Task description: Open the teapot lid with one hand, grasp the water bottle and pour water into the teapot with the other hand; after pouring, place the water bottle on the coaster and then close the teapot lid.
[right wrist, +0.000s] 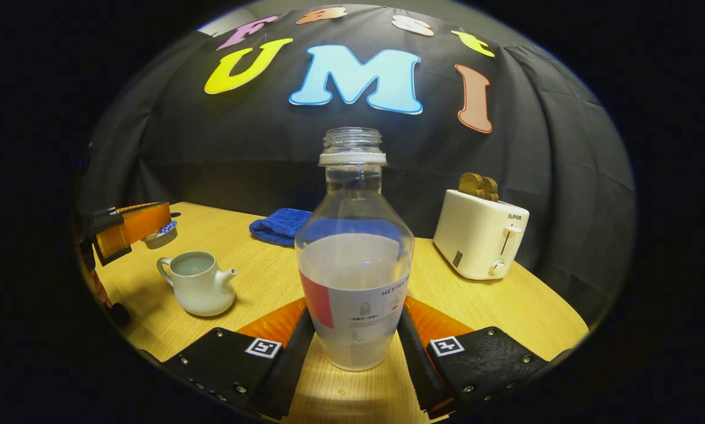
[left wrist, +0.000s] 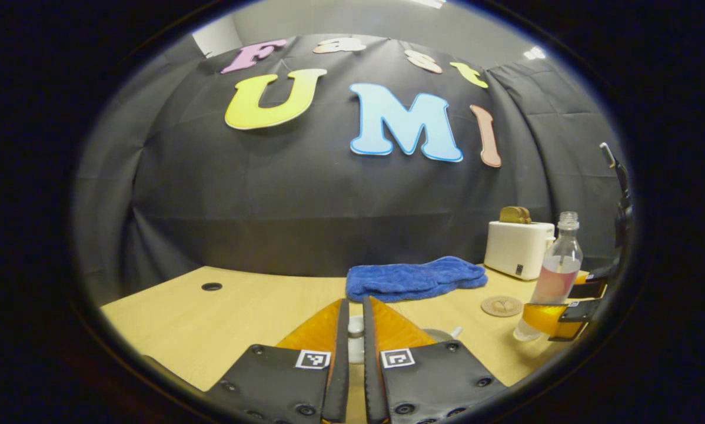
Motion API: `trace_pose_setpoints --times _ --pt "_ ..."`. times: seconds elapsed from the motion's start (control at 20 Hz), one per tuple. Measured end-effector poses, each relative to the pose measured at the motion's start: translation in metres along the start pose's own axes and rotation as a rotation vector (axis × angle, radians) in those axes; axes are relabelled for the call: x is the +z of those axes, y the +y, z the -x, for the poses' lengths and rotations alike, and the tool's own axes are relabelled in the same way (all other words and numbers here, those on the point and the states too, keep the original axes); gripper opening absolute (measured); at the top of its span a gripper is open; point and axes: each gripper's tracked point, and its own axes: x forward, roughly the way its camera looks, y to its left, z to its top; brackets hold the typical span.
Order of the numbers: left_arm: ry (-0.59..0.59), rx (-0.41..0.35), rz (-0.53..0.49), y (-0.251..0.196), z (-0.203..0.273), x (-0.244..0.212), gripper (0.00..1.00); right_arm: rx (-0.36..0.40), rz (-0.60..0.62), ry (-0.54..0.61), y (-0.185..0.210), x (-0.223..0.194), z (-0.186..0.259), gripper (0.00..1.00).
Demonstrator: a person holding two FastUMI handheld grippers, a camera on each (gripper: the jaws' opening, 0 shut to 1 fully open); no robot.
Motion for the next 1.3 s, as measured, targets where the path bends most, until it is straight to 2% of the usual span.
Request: trace_pose_setpoints --times 0.3,0.35,0.4,0.55,0.65,0.75,0.8,0.9,0.95,1.05,1.3 --pt "0.018 -0.009 0.031 0.012 -0.005 -0.007 0.21 -0.001 0.106 -0.029 0.006 0.007 0.003 0.76" --pt "0.023 -0.016 0.041 0.014 -0.006 -0.01 0.17 0.001 0.137 -0.032 0.009 0.008 0.003 0.77" --pt "0.027 -0.02 0.048 0.016 -0.006 -0.011 0.21 -0.016 0.185 -0.029 0.007 0.008 0.002 0.77" --pt "0.03 -0.03 0.053 0.02 -0.009 -0.013 0.21 -0.112 0.367 0.003 -0.005 0.005 -0.001 0.77" --pt "0.022 -0.042 0.064 0.023 -0.01 -0.012 0.21 -0.138 0.446 0.021 -0.003 0.002 -0.005 0.77" --pt "0.018 -0.043 0.084 0.027 -0.011 -0.012 0.17 -0.14 0.524 0.023 0.0 0.003 -0.007 0.77" --pt "0.019 -0.04 0.091 0.031 -0.012 -0.013 0.21 -0.146 0.568 0.029 0.0 0.003 -0.007 0.76" --pt "0.028 -0.031 0.11 0.038 -0.014 -0.016 0.21 -0.149 0.658 0.038 0.002 0.006 -0.01 0.76" --pt "0.033 -0.032 0.128 0.04 -0.014 -0.018 0.17 -0.144 0.705 0.043 0.004 0.008 -0.013 0.77" --pt "0.032 -0.031 0.155 0.044 -0.013 -0.017 0.21 -0.154 0.811 0.048 0.005 0.014 -0.013 0.77" --pt "0.021 -0.04 0.184 0.048 -0.015 -0.015 0.21 -0.183 1.026 0.06 0.007 0.023 -0.014 0.76"
